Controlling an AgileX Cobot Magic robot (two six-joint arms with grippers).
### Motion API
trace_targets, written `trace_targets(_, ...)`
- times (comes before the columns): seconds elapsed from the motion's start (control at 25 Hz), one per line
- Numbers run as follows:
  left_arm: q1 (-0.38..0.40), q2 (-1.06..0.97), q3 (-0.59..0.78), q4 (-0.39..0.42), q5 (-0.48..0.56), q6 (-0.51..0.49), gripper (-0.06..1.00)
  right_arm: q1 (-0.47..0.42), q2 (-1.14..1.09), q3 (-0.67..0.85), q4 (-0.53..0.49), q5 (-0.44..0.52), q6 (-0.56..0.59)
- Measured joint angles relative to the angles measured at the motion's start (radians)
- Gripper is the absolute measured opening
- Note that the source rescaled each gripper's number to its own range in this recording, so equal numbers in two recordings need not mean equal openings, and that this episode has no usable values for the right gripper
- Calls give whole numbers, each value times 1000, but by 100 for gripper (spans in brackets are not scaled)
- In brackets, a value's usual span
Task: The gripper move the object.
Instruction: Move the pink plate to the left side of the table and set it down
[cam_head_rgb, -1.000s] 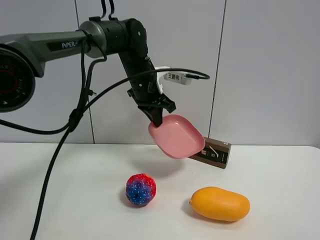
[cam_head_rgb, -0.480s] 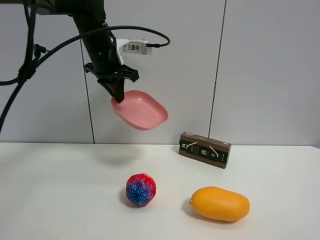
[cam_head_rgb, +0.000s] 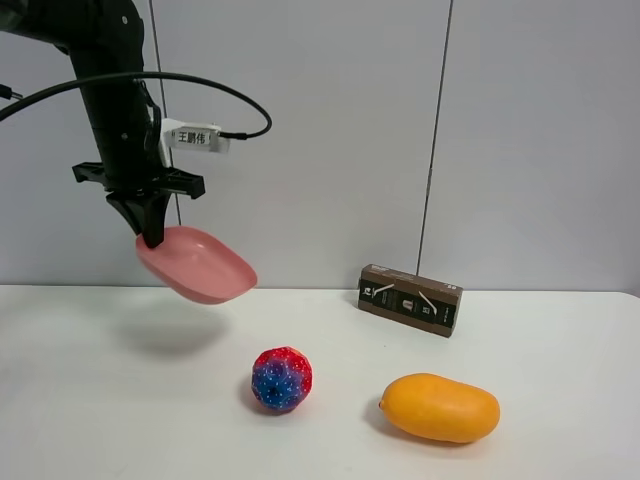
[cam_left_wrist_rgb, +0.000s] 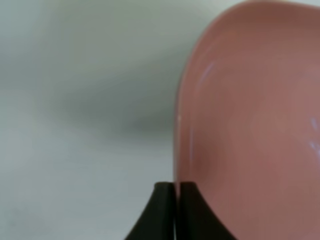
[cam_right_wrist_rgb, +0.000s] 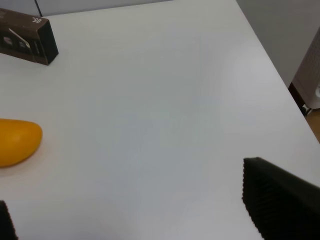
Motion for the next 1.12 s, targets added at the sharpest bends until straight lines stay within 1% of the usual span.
trace_targets(0.24,47,-20,133,-2,-1,-3,0,0,0,0,0,0,0)
trace_targets(0.4,60,-42,216,-6,-10,-3,0,0,0,0,0,0,0)
trace_targets(0.52,72,-75,292,-31,-69,-5,0,0,0,0,0,0,0)
trace_targets(0.6,77,-94,336,-33,-112,-18,0,0,0,0,0,0,0)
trace_targets(0.8,80,-117,453,-40,-268,-54,0,0,0,0,0,0,0)
trace_targets(0.96,80,-118,524,-71,-374,-60,0,0,0,0,0,0,0)
trace_targets(1.12,80,-118,581,-79,-420,-60,0,0,0,0,0,0,0)
